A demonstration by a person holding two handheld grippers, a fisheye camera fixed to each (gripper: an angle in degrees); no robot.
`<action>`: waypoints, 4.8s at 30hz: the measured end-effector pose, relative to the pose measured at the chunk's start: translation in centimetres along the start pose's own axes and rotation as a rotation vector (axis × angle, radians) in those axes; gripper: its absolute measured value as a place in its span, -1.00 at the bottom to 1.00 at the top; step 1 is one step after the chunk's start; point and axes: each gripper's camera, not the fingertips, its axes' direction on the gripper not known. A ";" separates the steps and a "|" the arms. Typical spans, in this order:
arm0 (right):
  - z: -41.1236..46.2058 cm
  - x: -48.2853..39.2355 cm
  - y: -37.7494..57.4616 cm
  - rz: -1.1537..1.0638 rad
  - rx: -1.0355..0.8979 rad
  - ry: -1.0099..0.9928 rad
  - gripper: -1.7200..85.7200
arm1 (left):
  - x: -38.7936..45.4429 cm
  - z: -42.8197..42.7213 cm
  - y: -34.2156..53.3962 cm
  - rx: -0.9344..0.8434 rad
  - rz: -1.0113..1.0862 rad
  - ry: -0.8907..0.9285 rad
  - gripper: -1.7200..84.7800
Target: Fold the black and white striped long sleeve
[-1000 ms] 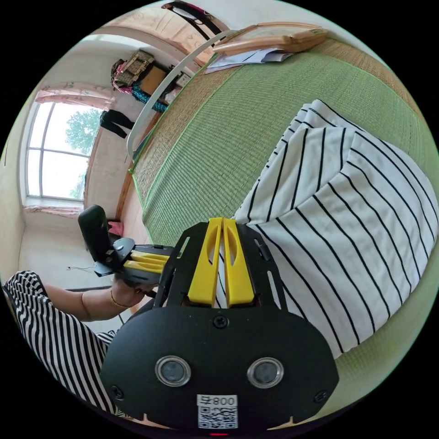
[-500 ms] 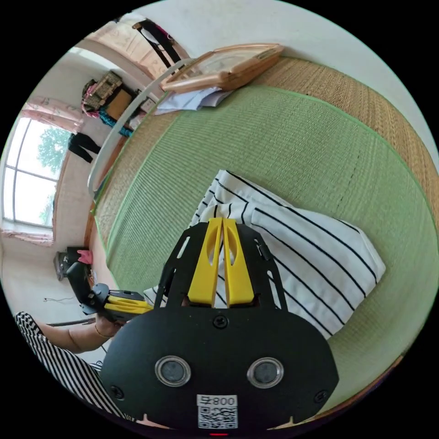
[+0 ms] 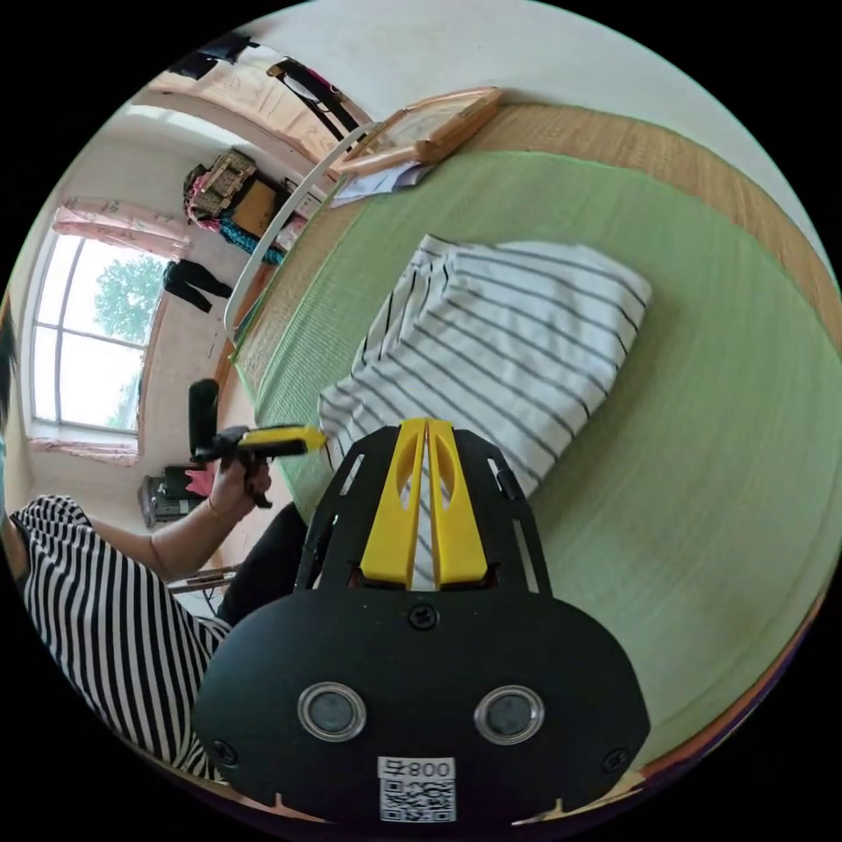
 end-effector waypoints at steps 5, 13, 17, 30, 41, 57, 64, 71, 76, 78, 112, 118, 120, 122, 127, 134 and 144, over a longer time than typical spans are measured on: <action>2.9 2.7 10.0 0.099 -0.095 -0.065 -0.96 | 1.5 0.0 -0.2 -0.007 -0.004 -0.015 -0.96; 3.9 5.0 13.8 0.100 0.008 -0.135 -0.96 | 4.6 -1.0 -0.7 0.000 -0.029 -0.089 -0.96; 5.1 7.7 16.9 0.168 0.045 -0.128 -0.96 | 7.5 -1.0 -0.3 0.003 0.007 -0.048 -0.95; 7.0 16.4 23.7 0.286 0.155 -0.368 -0.94 | 17.4 9.1 -1.7 -0.217 0.173 0.049 -0.86; 11.8 23.0 27.8 0.358 0.147 -0.576 -0.80 | 18.5 12.1 -3.1 -0.188 0.115 0.036 -0.93; 18.1 26.7 30.2 0.432 0.160 -0.826 -0.78 | 17.0 13.6 -2.9 -0.170 0.123 0.123 -0.95; 20.4 27.2 30.7 0.454 0.177 -0.887 -0.81 | 15.6 15.2 -2.5 -0.173 0.127 0.133 -0.95; 21.3 27.2 30.9 0.454 0.182 -0.898 -0.89 | 12.8 15.9 -1.5 -0.155 0.087 0.175 -0.95; 20.4 26.4 30.6 0.428 0.210 -0.899 -0.91 | 8.9 14.9 0.5 -0.080 -0.047 0.252 -0.94; 19.7 25.9 30.3 0.408 0.225 -0.903 -0.91 | 6.9 14.3 1.6 -0.022 -0.139 0.299 -0.93; 14.3 22.8 30.3 0.300 0.263 -0.811 -0.92 | -4.8 15.8 14.4 0.399 -0.730 0.678 -0.88; 13.9 24.9 34.4 0.350 0.286 -0.802 -0.94 | -3.1 14.7 16.4 0.330 -0.687 0.665 -0.90; 13.8 25.4 35.9 0.362 0.290 -0.799 -0.94 | -2.4 14.3 17.2 0.308 -0.676 0.656 -0.90; 13.8 26.0 37.9 0.378 0.292 -0.793 -0.95 | -1.4 13.7 18.4 0.284 -0.661 0.653 -0.91; 14.7 27.3 41.9 0.411 0.293 -0.783 -0.95 | 1.0 12.5 21.5 0.248 -0.640 0.636 -0.91; 15.2 28.7 48.3 0.436 0.318 -0.801 -0.95 | 5.3 10.1 26.4 0.237 -0.617 0.642 -0.91; 13.0 30.7 57.5 0.386 0.418 -0.839 -0.96 | 14.6 5.6 30.3 0.201 -0.459 0.645 -0.92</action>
